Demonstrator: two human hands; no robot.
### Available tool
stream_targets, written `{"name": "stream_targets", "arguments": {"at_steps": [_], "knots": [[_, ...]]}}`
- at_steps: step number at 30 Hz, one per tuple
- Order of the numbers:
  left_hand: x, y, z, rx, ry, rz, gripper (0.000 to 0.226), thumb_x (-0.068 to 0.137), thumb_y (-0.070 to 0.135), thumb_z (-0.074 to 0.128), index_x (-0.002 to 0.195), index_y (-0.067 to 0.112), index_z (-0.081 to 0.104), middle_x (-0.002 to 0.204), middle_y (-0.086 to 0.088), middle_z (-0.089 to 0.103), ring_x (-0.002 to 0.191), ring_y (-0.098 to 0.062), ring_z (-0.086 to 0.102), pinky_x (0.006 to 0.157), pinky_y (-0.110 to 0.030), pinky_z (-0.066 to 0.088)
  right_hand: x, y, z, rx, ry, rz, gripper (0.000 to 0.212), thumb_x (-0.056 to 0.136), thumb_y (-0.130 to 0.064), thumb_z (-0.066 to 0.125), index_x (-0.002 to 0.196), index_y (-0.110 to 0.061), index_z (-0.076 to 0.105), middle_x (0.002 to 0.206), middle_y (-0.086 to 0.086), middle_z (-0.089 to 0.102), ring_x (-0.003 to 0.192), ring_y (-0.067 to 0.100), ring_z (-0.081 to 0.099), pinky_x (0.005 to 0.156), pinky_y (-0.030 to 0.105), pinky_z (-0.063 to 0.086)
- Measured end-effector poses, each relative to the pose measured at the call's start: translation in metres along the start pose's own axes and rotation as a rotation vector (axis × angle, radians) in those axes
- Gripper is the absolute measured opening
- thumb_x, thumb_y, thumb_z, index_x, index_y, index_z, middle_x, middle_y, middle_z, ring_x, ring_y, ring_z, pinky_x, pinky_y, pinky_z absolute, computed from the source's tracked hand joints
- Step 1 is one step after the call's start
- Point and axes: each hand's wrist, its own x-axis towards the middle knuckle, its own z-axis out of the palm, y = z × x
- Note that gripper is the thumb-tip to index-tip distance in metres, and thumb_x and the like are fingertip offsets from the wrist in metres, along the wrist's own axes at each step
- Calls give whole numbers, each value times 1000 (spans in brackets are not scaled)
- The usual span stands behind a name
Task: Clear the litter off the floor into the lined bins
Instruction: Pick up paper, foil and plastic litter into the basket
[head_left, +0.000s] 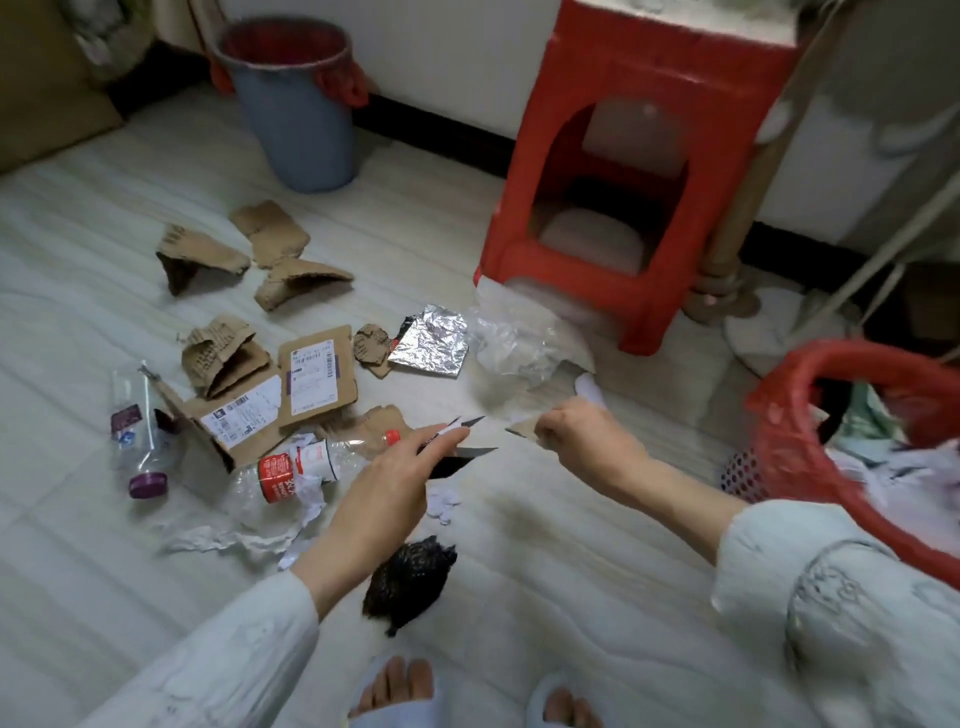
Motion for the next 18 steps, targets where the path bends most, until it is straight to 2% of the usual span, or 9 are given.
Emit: {"name": "stream_targets", "arguments": {"at_steps": [5,9,13,16,18], "knots": [[40,84,-42,34,39,295,82,64,-22,47,133,23,49,129,-1,57,89,-30,64,57,-33,50,-68,45,-82,40,293,147,15,80,-1,57,81,-6,71,84,13,66,83,30,58,73,39,47],[84,174,-55,78,77,571,87,52,-22,52,129,18,53,128,-3,58,88,-27,65,56,-23,42,-135,102,-129,60,498,363,15,77,1,59,77,-4,73,81,18,68,80,34,61,73,40,47],[125,261,-38,59,159,758,76,62,-13,44,131,18,48,131,-8,55,99,-30,63,60,-31,51,-182,155,-148,91,595,531,16,80,1,59,83,-4,74,89,16,71,88,34,62,81,41,48],[145,316,-6,-17,158,827,61,72,8,30,129,16,51,122,-10,61,97,-30,65,61,-36,55,-205,191,-150,118,625,671,23,83,2,53,87,-6,74,96,13,71,94,30,62,87,38,48],[155,339,26,-37,136,828,63,73,0,41,133,17,49,123,-10,60,101,-30,63,70,-35,53,-214,213,-144,153,637,761,27,81,3,49,86,-7,74,96,13,72,96,31,62,88,40,48]]}}
